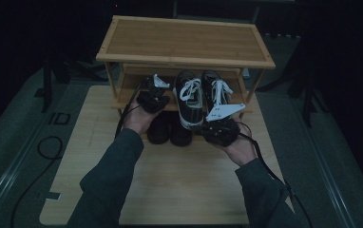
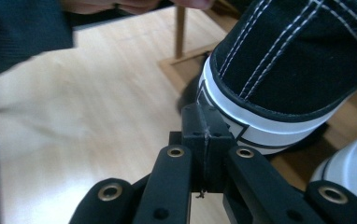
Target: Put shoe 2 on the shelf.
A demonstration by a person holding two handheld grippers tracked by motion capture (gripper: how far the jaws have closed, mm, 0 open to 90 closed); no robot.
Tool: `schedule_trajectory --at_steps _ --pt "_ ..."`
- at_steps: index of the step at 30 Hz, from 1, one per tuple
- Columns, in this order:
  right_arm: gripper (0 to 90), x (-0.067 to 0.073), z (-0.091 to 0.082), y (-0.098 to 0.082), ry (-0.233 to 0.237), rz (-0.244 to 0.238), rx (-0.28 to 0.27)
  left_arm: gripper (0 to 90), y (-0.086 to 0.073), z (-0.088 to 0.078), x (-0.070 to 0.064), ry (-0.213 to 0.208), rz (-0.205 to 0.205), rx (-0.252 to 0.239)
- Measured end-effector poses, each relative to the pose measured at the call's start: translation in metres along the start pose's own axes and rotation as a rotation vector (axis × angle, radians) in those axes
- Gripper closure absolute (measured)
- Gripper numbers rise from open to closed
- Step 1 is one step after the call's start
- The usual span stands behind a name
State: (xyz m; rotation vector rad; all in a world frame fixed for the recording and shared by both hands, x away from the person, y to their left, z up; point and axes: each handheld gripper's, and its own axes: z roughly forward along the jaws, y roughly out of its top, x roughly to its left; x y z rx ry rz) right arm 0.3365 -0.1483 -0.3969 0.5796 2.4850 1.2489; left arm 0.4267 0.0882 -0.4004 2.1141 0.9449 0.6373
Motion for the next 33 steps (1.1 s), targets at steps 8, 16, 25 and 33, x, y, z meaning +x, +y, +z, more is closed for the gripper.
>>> schedule_trajectory --at_steps 8,16,25,33 --pt "90.0 -0.006 0.003 0.001 -0.003 -0.001 -0.006 90.0 0.000 0.000 0.000 -0.004 -0.004 -0.002" --pt "90.0 -0.006 0.006 0.001 -0.026 -0.017 -0.004 90.0 0.000 0.000 0.000 -0.003 -0.002 -0.001" --pt "90.0 -0.009 0.017 0.006 -0.057 -0.026 -0.008 90.0 0.000 0.000 0.001 -0.011 -0.004 -0.002" --pt "90.0 -0.014 0.021 0.012 -0.115 -0.027 0.010 90.0 0.000 0.000 0.002 -0.014 -0.002 -0.002"
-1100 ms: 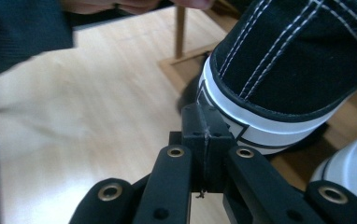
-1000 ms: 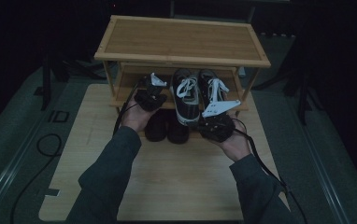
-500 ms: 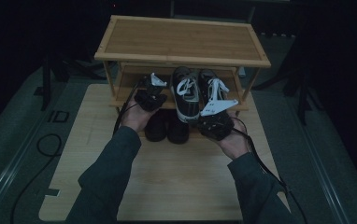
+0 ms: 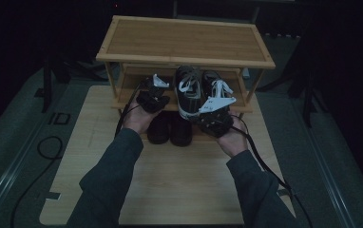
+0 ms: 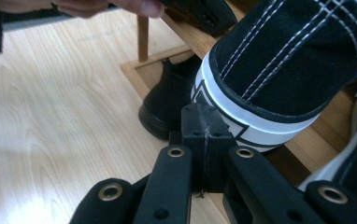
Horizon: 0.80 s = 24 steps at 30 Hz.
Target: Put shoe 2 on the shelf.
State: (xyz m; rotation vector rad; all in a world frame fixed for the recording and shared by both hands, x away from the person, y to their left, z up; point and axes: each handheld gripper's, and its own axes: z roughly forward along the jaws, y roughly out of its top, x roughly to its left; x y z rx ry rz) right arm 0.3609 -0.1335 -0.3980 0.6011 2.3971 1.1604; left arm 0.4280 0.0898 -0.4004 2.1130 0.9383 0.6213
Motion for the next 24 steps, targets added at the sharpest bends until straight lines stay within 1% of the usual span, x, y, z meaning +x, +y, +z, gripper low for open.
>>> schedule_trajectory --at_steps 4,6,11,12,16,18,20,23,24 --pt "90.0 0.003 0.004 0.004 -0.001 -0.015 0.000 90.0 0.000 0.000 0.000 -0.001 0.000 -0.001" --pt "90.0 0.003 0.005 0.007 0.006 -0.011 -0.011 90.0 0.000 0.000 -0.001 0.002 -0.005 -0.001" --pt "90.0 0.005 0.007 0.013 -0.008 -0.030 0.000 90.0 0.000 0.000 -0.001 0.003 -0.002 -0.001" --pt "90.0 0.005 0.007 0.014 -0.021 -0.031 0.001 90.0 0.000 0.000 -0.001 0.003 -0.003 -0.001" --pt "90.0 0.003 0.007 0.014 -0.023 -0.028 0.001 90.0 0.000 0.000 0.000 0.001 0.002 -0.001" --pt "90.0 0.003 0.007 0.014 -0.023 -0.027 -0.001 90.0 0.000 0.000 -0.001 0.003 -0.002 -0.002" --pt "90.0 0.002 0.008 0.014 -0.016 -0.017 -0.007 90.0 0.000 0.000 -0.001 0.004 -0.002 -0.002" --pt "90.0 0.003 0.008 0.014 -0.022 -0.027 -0.004 90.0 0.000 0.000 -0.001 0.003 -0.002 -0.001" --pt "90.0 0.002 0.008 0.014 -0.021 -0.023 -0.008 90.0 0.000 0.000 -0.001 0.003 -0.002 -0.001"
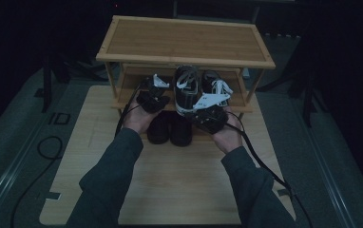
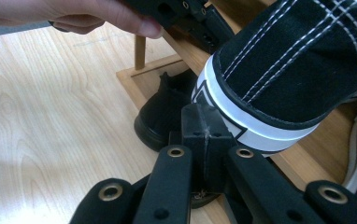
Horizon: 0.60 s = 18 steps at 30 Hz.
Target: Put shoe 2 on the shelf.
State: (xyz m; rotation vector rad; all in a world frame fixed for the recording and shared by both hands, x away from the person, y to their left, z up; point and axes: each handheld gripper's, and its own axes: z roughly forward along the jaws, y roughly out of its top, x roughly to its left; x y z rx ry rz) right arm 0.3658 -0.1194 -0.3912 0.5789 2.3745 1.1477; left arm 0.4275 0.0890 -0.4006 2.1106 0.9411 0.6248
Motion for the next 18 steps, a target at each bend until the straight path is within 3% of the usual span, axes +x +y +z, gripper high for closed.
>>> schedule_trajectory --at_steps 5,8,12,14,18 --pt "90.0 0.0021 0.0010 -0.0002 -0.015 -0.022 0.008 90.0 -0.0001 -0.0001 0.0000 0.000 0.001 0.000" --pt "90.0 0.0043 0.0056 -0.0049 -0.013 -0.035 0.041 90.0 -0.0002 -0.0001 0.0002 -0.002 0.002 0.001" --pt "90.0 0.0024 0.0064 -0.0064 -0.059 -0.021 0.022 90.0 0.0000 0.0000 0.0000 0.000 0.003 0.000" --pt "90.0 0.0008 0.0062 -0.0055 -0.054 -0.009 0.010 90.0 -0.0002 -0.0001 0.0002 -0.001 0.002 -0.001" --pt "90.0 0.0026 0.0085 -0.0011 -0.079 -0.032 0.016 90.0 -0.0002 -0.0001 0.0000 0.000 0.004 0.000"
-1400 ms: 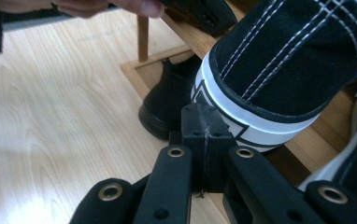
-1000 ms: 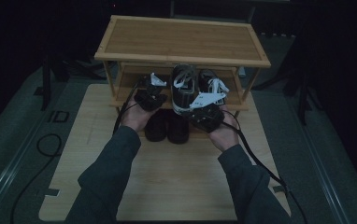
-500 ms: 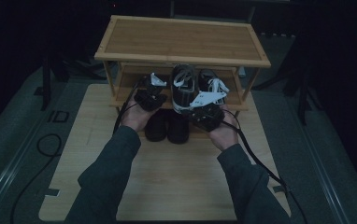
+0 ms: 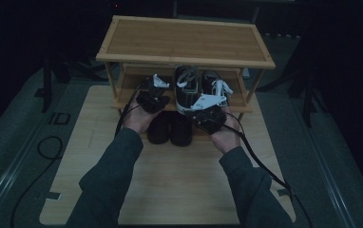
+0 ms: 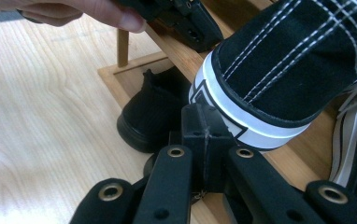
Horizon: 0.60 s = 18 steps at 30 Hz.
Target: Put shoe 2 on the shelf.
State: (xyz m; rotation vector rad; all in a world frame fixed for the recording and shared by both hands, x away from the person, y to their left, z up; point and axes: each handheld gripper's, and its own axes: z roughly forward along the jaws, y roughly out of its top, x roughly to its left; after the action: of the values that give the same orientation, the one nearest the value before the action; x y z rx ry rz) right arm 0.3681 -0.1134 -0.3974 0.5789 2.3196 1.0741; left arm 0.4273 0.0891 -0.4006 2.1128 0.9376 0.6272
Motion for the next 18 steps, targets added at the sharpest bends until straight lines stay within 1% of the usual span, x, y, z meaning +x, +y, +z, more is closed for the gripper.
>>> schedule_trajectory --at_steps 3,4,6,9,11,12,14,17,18 --pt "90.0 0.001 0.004 0.001 -0.021 0.010 -0.001 90.0 0.000 0.000 0.000 -0.001 0.000 -0.001" --pt "90.0 0.001 0.005 0.001 -0.019 0.021 -0.007 90.0 0.000 0.000 0.000 -0.001 0.001 -0.001" --pt "90.0 0.001 0.006 0.001 -0.029 0.039 -0.018 90.0 0.000 0.000 0.000 -0.003 0.001 -0.002" --pt "90.0 0.002 0.008 0.002 -0.032 0.029 -0.009 90.0 0.000 0.000 0.001 -0.005 0.003 -0.003" --pt "90.0 0.004 0.011 0.003 -0.033 0.016 0.008 90.0 0.000 0.000 0.001 -0.004 0.002 -0.003" --pt "90.0 0.005 0.012 0.004 -0.035 0.010 0.010 90.0 0.000 0.000 0.001 -0.004 0.002 -0.003" --pt "90.0 0.007 0.015 0.006 -0.034 0.016 0.010 90.0 0.000 0.000 0.001 -0.004 0.002 -0.003" --pt "90.0 0.009 0.018 0.006 -0.035 -0.003 0.013 90.0 0.000 0.000 0.001 -0.005 0.002 -0.003" --pt "90.0 0.008 0.017 0.006 -0.039 0.004 0.012 90.0 0.000 0.000 0.001 -0.007 0.002 -0.003"
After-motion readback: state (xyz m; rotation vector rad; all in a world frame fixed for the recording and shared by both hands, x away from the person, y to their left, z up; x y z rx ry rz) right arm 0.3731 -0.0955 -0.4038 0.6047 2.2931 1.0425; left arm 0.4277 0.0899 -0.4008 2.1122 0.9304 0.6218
